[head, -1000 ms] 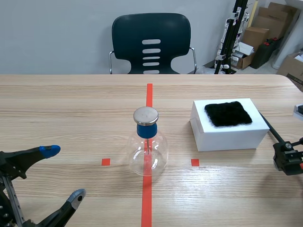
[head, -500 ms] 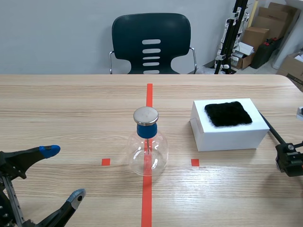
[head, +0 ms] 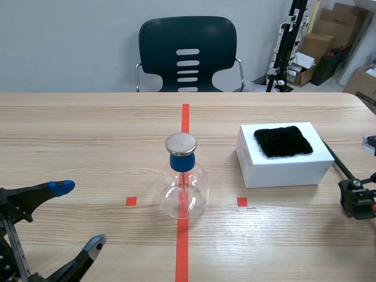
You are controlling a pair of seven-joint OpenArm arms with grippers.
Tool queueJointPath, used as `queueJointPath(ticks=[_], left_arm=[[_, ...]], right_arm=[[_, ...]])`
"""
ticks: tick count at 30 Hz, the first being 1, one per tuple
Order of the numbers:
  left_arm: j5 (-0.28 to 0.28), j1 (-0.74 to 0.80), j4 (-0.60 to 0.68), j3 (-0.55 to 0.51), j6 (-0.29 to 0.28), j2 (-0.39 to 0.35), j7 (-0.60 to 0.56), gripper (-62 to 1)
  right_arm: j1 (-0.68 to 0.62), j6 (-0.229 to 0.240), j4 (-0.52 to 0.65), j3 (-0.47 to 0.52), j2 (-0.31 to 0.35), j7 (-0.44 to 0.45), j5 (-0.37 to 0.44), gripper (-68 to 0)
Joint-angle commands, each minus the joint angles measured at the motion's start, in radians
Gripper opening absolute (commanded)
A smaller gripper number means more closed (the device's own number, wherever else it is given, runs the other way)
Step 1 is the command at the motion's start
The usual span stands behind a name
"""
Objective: Do the electroscope experiment. pick up the black charging rod
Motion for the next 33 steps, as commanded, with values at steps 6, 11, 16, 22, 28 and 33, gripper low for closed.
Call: queueJointPath(ticks=[6, 11, 16, 22, 28, 33], left_arm=[[-0.007, -0.003, 0.012, 0.001, -0.001, -0.005, -0.021, 1.4], [-0.011, -0.003, 0.012, 0.001, -0.001, -0.003, -0.021, 1.4], [-0.01, -0.003, 0.012, 0.001, -0.001, 0.0, -0.02, 1.4], [-0.01, -0.003, 0.012, 0.001, -0.001, 0.0, -0.017, 1.4], [-0.01, -0.003, 0.012, 0.001, -0.001, 0.0, -0.018, 1.4], [-0.01, -0.003, 0.012, 0.001, -0.001, 0.0, -0.018, 1.4]], right_arm=[[0.031, -0.003, -0.021, -0.019, 0.005, 0.013, 0.011, 0.4], [0.043, -0.003, -0.039, -0.019, 0.005, 0.015, 0.011, 0.4], [0.056, -0.003, -0.068, -0.019, 0.005, 0.015, 0.011, 0.4], [0.061, -0.003, -0.077, -0.019, 0.005, 0.015, 0.011, 0.4], [0.061, -0.003, -0.077, -0.019, 0.005, 0.016, 0.011, 0.4], [0.061, -0.003, -0.077, -0.019, 0.005, 0.031, 0.011, -1.5]])
